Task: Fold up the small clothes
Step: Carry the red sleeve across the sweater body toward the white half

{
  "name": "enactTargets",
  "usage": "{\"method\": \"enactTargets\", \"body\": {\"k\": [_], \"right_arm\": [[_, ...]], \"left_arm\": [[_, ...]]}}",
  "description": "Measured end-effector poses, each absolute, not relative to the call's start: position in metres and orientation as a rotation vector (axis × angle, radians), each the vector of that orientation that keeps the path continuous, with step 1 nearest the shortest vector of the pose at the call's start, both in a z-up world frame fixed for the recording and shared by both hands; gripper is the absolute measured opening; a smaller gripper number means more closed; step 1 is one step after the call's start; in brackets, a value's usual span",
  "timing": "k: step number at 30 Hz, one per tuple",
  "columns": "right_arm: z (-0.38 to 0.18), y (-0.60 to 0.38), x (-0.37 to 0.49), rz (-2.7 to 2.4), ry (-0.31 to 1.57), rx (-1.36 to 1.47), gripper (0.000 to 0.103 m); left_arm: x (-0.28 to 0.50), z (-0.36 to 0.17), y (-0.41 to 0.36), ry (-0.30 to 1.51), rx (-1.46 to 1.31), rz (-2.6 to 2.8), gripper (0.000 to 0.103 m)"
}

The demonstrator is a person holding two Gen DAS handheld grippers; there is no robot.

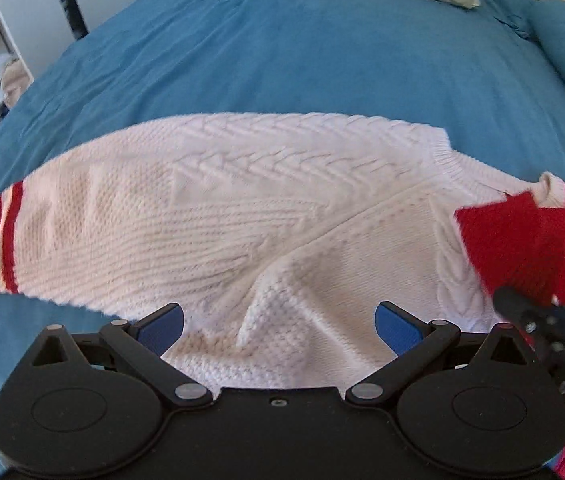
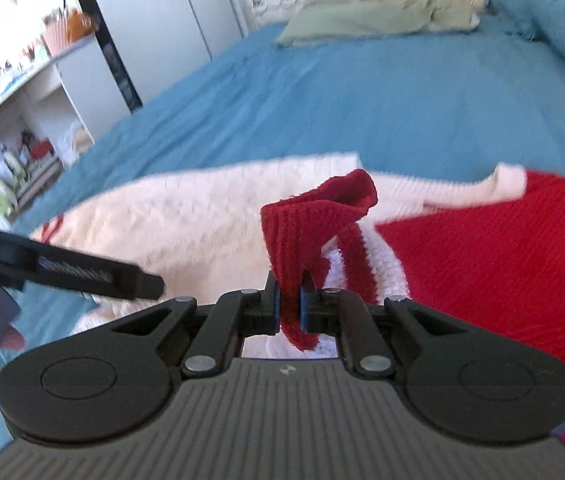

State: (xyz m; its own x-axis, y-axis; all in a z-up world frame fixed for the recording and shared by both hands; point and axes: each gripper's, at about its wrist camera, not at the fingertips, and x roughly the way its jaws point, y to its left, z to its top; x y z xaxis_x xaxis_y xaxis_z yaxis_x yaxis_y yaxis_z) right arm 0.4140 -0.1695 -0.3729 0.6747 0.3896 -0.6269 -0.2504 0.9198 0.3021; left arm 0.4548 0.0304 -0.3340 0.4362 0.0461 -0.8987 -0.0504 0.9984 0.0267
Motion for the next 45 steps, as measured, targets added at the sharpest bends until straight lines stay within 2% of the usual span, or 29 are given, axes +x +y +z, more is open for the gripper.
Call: {"method": "enactTargets", "body": {"k": [2,3,4,6,7,15,23,29,30,32,33,34,37,42,44,45], "right_arm": [[-0.383,-0.173,0.418,0.371,0.782,0.205,0.031],[-0.385,-0.177,0.421,0.373,0.786,0.210,0.044],[-0.384,-0.181,0.421,0.377,0.785,0.215,0.071],[-0.376,-0.188,0.414,0.365,0.749,0.207,0.094],[-0.370,-0.192,0.407,0.370,0.720,0.196,0.097],[-0.342,-0.253,0.365,0.245,0.733,0.108,0.097],[-0.380,-0.334,0.321,-0.082,0.826,-0.112,0.100],[-0.406,-0.356,0.320,-0.097,0.804,-0.114,0.094],[-0.408,-0.356,0.323,-0.085,0.796,-0.101,0.090],[-0.415,-0.361,0.327,-0.054,0.802,-0.060,0.072],[-0.420,-0.365,0.330,-0.039,0.821,-0.036,0.056],[-0.424,-0.365,0.332,-0.034,0.830,-0.028,0.048],[-0.426,-0.366,0.325,-0.049,0.805,-0.067,0.036],[-0.434,-0.382,0.313,-0.039,0.794,-0.007,0.036],[-0.431,-0.384,0.314,-0.018,0.801,-0.006,0.040],[-0.427,-0.386,0.314,-0.017,0.801,-0.003,0.056]], "left_arm": [[0.455,-0.334,0.032,1.116,-0.019,0.062,0.103],[0.457,-0.335,0.031,1.113,-0.023,0.061,0.103],[0.458,-0.333,0.029,1.108,-0.025,0.058,0.103],[0.458,-0.325,0.024,1.092,-0.023,0.054,0.103],[0.459,-0.320,0.022,1.083,-0.023,0.051,0.103],[0.470,-0.285,-0.035,1.041,-0.003,-0.094,0.103],[0.474,-0.331,-0.163,1.084,0.033,-0.424,0.103],[0.482,-0.352,-0.244,1.089,-0.012,-0.578,0.103],[0.484,-0.355,-0.256,1.082,-0.007,-0.593,0.103],[0.490,-0.365,-0.276,1.076,0.009,-0.611,0.103],[0.493,-0.370,-0.284,1.076,0.015,-0.612,0.103],[0.497,-0.376,-0.294,1.076,0.017,-0.609,0.103],[0.510,-0.390,-0.306,1.063,0.003,-0.591,0.103],[0.523,-0.404,-0.326,1.065,0.048,-0.535,0.103],[0.519,-0.397,-0.325,1.061,0.072,-0.552,0.103],[0.515,-0.391,-0.317,1.059,0.061,-0.562,0.103]]}}
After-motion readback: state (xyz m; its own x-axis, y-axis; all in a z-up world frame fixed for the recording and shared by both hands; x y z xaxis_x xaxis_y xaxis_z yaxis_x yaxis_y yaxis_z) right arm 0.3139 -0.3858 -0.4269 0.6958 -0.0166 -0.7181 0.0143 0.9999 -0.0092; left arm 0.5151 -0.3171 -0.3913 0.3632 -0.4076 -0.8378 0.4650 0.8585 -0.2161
